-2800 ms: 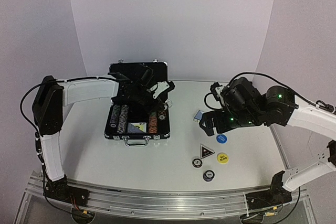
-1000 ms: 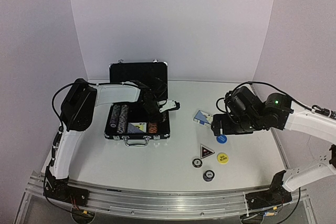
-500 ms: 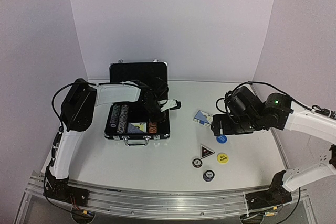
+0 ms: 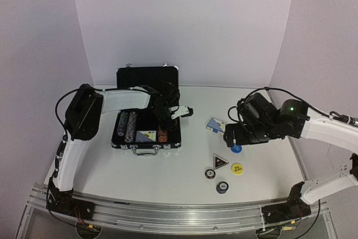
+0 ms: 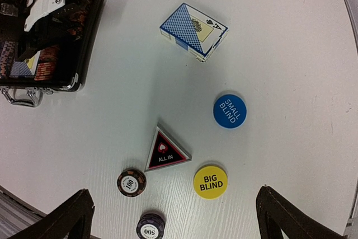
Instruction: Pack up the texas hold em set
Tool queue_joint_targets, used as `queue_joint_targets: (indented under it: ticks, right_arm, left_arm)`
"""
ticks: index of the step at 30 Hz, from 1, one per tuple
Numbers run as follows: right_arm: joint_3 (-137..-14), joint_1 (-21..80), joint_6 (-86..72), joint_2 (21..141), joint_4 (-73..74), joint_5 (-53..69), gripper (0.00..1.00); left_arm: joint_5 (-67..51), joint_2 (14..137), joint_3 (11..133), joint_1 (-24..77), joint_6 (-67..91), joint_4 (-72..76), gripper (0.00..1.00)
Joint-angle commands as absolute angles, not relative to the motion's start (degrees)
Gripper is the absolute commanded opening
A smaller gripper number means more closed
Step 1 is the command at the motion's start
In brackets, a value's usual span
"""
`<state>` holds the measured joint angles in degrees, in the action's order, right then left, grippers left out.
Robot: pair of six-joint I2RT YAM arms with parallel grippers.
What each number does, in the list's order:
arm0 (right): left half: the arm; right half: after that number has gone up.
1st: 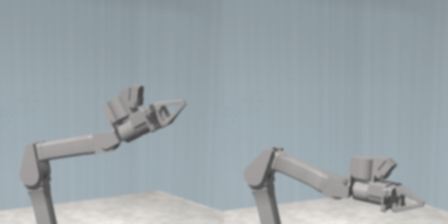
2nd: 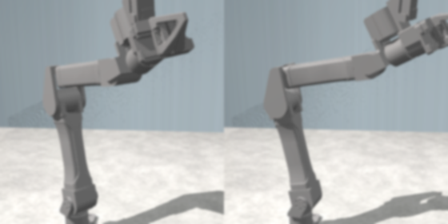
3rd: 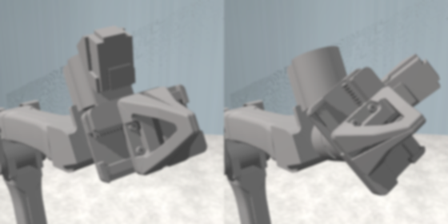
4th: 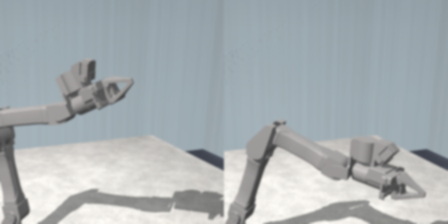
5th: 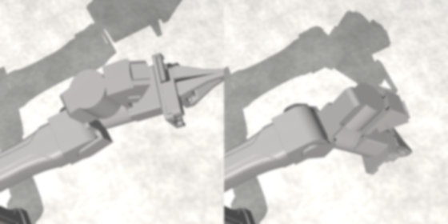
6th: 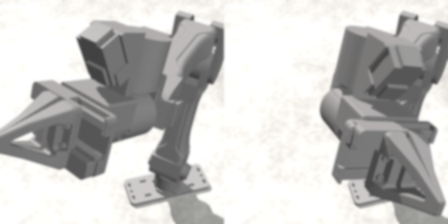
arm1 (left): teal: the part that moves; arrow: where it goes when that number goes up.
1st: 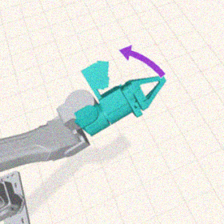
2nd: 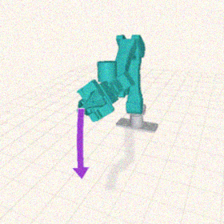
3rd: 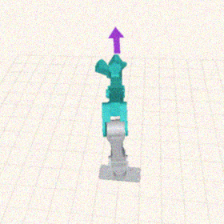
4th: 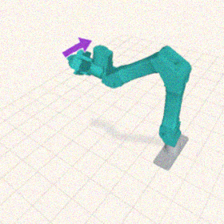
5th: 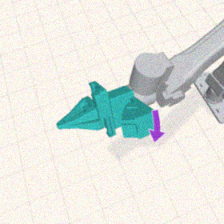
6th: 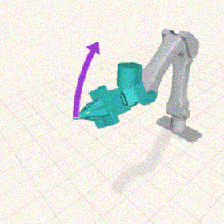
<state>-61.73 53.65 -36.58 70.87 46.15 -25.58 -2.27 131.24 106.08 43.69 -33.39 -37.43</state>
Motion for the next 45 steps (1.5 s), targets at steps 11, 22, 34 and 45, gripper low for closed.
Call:
queue_joint_targets:
  ticks: [11, 22, 34, 45]
  right_arm:
    - [-65.0, 53.3, -34.5, 73.0, 45.9, -23.4, 0.98]
    - [-65.5, 53.3, -33.6, 73.9, 45.8, -21.8, 0.98]
    - [-66.0, 53.3, -32.6, 75.0, 45.3, -20.8, 0.98]
    - [-66.5, 53.3, -31.2, 75.9, 44.8, -20.3, 0.98]
  left_arm:
    - [4.0, 128.3, 109.4, 43.5, -33.0, -34.5, 0.26]
    - [5.7, 127.8, 109.7, 43.4, -33.1, -34.3, 0.28]
    - [7.2, 127.4, 109.8, 42.9, -33.2, -34.1, 0.27]
    - [7.3, 126.3, 110.1, 42.7, -33.2, -33.2, 0.29]
